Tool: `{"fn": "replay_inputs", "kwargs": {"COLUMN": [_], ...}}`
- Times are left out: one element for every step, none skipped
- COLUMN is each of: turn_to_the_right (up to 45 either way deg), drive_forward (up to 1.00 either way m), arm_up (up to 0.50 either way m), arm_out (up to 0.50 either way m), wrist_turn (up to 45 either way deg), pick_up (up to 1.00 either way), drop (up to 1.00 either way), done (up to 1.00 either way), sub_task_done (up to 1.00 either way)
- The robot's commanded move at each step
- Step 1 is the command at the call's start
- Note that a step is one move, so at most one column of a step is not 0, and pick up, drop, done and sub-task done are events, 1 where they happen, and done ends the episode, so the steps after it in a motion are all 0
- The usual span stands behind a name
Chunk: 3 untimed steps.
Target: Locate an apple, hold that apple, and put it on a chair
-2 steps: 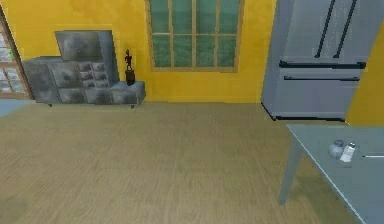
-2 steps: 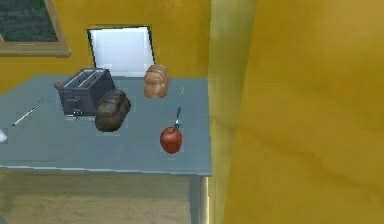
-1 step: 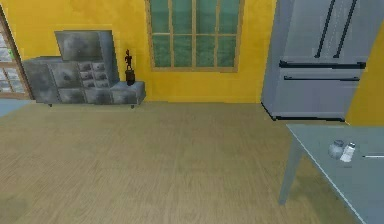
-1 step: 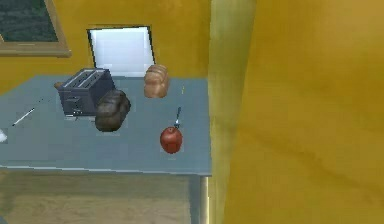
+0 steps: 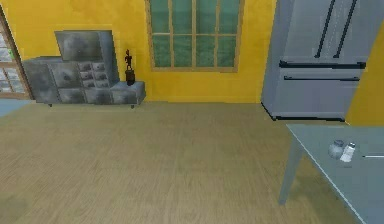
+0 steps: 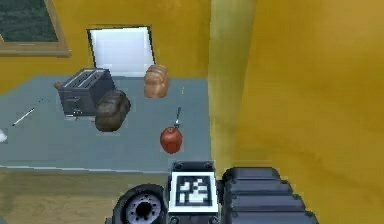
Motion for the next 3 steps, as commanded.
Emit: {"fn": "replay_inputs", "kwargs": {"turn_to_the_right": [0.0, 0.0, 0.0], "drive_forward": [0.0, 0.0, 0.0], "arm_up": [0.0, 0.0, 0.0], "arm_out": [0.38, 0.0, 0.0], "wrist_turn": [0.0, 45.0, 45.0], "pick_up": [0.0, 0.0, 0.0], "drop": [0.0, 0.0, 0.0], "done": [0.0, 0.0, 0.0], "sub_task_done": [0.0, 0.0, 0.0]}}
